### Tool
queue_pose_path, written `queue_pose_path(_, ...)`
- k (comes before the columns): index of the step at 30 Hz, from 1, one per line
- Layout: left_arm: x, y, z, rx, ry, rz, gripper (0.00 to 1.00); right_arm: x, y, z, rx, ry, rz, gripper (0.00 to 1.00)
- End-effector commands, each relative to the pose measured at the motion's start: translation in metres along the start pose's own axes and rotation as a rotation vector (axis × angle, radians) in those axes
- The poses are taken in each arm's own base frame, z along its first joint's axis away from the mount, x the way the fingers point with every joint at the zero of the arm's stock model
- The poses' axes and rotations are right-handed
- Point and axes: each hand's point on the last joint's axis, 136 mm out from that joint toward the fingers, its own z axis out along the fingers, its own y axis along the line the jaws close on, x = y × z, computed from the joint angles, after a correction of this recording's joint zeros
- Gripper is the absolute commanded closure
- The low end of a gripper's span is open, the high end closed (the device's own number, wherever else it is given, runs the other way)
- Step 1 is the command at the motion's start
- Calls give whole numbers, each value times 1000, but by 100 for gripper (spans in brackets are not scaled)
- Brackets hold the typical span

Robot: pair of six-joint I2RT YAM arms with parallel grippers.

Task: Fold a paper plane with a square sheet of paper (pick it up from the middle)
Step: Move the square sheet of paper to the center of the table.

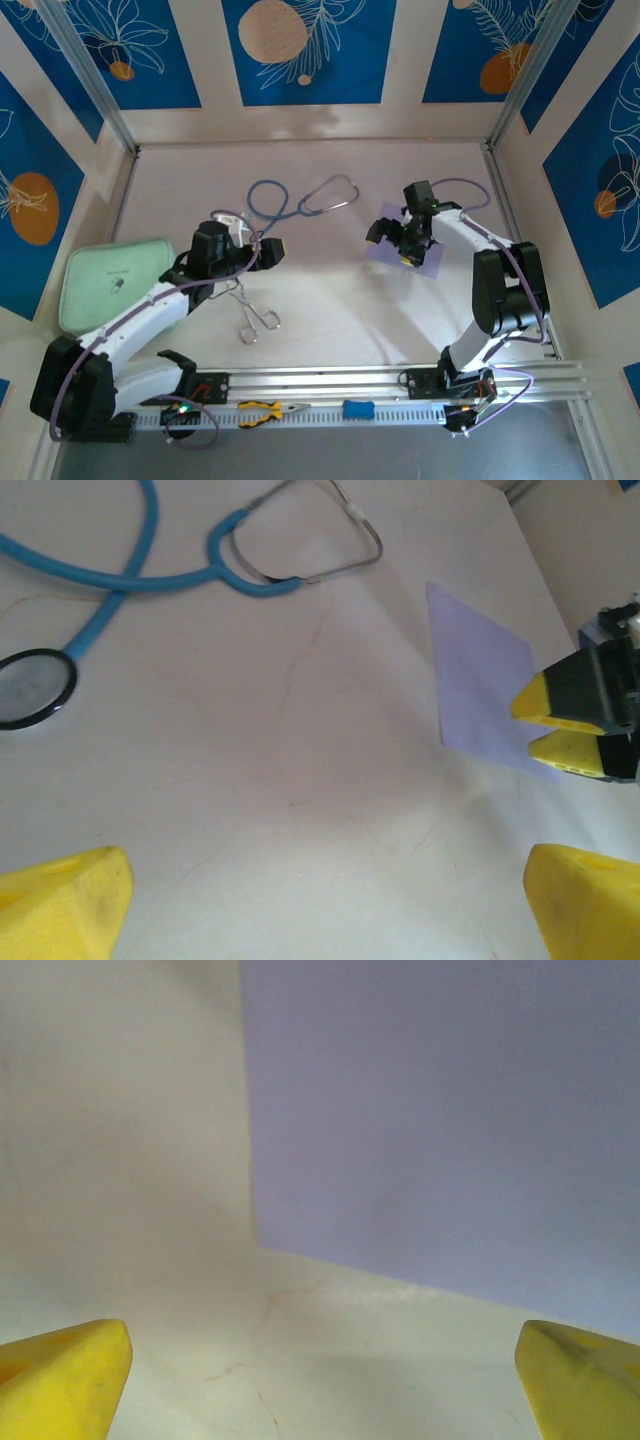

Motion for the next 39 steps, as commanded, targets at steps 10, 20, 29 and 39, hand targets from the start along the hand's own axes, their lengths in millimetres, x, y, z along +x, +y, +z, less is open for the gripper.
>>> queue_pose_path(10, -11, -8, -18, 57, -58, -7, 0, -20, -15, 22, 40, 59, 24, 2)
queue_pose_path(20, -9, -5, -19, 44, -59, -2, 0, 47, -14, 37, 90, 172, 15, 2)
queue_pose_path(29, -10, -5, -14, 40, -42, 63, 0, 154, 16, 45, 60, 288, -213, 2)
queue_pose_path(39, -2, -8, -11, 70, -9, 42, 0, 105, 45, 26, -8, 82, -250, 1)
